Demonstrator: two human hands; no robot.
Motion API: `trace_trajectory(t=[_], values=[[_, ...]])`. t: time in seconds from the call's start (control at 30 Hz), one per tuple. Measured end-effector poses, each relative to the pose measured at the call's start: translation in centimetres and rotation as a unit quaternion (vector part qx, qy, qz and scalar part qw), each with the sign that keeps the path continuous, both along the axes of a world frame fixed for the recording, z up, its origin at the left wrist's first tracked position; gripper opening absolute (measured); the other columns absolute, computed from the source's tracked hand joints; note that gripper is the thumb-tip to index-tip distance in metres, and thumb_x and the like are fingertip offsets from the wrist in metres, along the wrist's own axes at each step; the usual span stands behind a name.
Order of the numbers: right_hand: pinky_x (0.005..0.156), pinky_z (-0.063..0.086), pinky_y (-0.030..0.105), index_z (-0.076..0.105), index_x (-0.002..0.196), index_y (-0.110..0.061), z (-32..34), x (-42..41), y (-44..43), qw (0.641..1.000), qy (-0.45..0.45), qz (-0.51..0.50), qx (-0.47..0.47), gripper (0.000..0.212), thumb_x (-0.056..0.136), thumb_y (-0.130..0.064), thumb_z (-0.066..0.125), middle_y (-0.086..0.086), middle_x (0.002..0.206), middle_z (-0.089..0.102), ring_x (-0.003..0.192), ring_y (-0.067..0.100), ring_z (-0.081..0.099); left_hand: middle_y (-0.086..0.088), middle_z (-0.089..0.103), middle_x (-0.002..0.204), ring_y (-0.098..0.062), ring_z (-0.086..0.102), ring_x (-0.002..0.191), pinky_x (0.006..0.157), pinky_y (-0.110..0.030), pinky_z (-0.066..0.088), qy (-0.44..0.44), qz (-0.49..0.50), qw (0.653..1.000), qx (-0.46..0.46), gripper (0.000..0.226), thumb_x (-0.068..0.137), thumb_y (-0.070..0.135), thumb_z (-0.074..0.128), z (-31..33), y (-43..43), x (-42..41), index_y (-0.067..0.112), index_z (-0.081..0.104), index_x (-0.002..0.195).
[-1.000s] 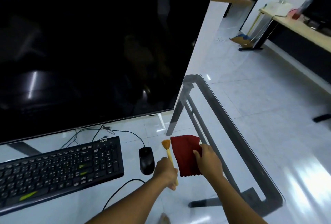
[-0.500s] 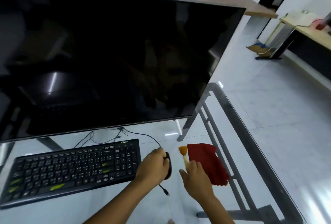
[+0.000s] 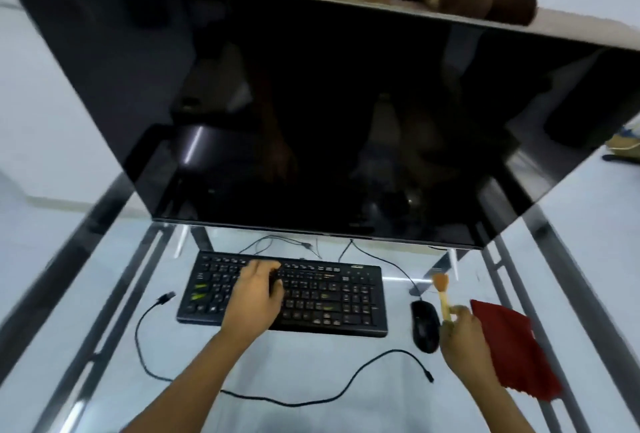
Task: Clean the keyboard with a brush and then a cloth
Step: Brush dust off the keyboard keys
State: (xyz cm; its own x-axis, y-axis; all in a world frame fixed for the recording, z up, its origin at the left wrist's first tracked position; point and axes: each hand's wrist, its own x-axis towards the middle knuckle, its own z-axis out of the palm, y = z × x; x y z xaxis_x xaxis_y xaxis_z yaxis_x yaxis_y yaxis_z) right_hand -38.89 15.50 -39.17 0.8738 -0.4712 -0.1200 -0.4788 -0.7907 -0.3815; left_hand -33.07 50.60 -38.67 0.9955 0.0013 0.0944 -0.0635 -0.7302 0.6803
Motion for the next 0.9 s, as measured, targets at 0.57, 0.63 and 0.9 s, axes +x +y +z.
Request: trace_trajectory(t=[0.57, 0.63, 0.9], values=[[0.068, 0.057, 0.031, 0.053, 0.096, -0.012, 5.6, 7.8, 24.8, 0.873, -0.113, 0.064, 0.471, 0.011, 0.101, -0.019, 0.047, 0.008, 0.087, 0.072, 0.071, 0.018, 0.070, 0.000, 0.028, 0.156, -0.010, 0.009, 0.147, 0.120, -0.041, 0.002, 0.020, 0.049, 0.996, 0.074, 0.074, 0.095, 0.055, 0.009, -7.2, 14.4, -1.0, 0.010, 0.032, 0.148], [0.063, 0.057, 0.028, 0.044, 0.093, -0.018, 4.9, 7.9, 26.4, 0.884, -0.067, 0.145, 0.440, 0.012, 0.103, -0.017, 0.039, 0.011, 0.093, 0.071, 0.069, 0.016, 0.072, 0.001, 0.029, 0.155, -0.010, 0.009, 0.147, 0.121, -0.040, 0.002, 0.009, 0.047, 0.996, 0.074, 0.072, 0.097, 0.054, 0.009, -7.5, 14.6, -1.2, 0.009, 0.032, 0.148], [0.069, 0.060, 0.027, 0.056, 0.097, -0.016, 4.2, 7.4, 27.6, 0.904, -0.043, 0.198, 0.375, 0.010, 0.094, -0.006, 0.058, 0.001, 0.082, 0.071, 0.075, 0.013, 0.072, -0.001, 0.051, 0.142, -0.014, 0.024, 0.144, 0.118, -0.045, 0.016, -0.050, 0.074, 0.995, -0.038, 0.054, 0.100, 0.043, 0.027, -7.4, 14.9, -1.3, 0.011, 0.065, 0.122]])
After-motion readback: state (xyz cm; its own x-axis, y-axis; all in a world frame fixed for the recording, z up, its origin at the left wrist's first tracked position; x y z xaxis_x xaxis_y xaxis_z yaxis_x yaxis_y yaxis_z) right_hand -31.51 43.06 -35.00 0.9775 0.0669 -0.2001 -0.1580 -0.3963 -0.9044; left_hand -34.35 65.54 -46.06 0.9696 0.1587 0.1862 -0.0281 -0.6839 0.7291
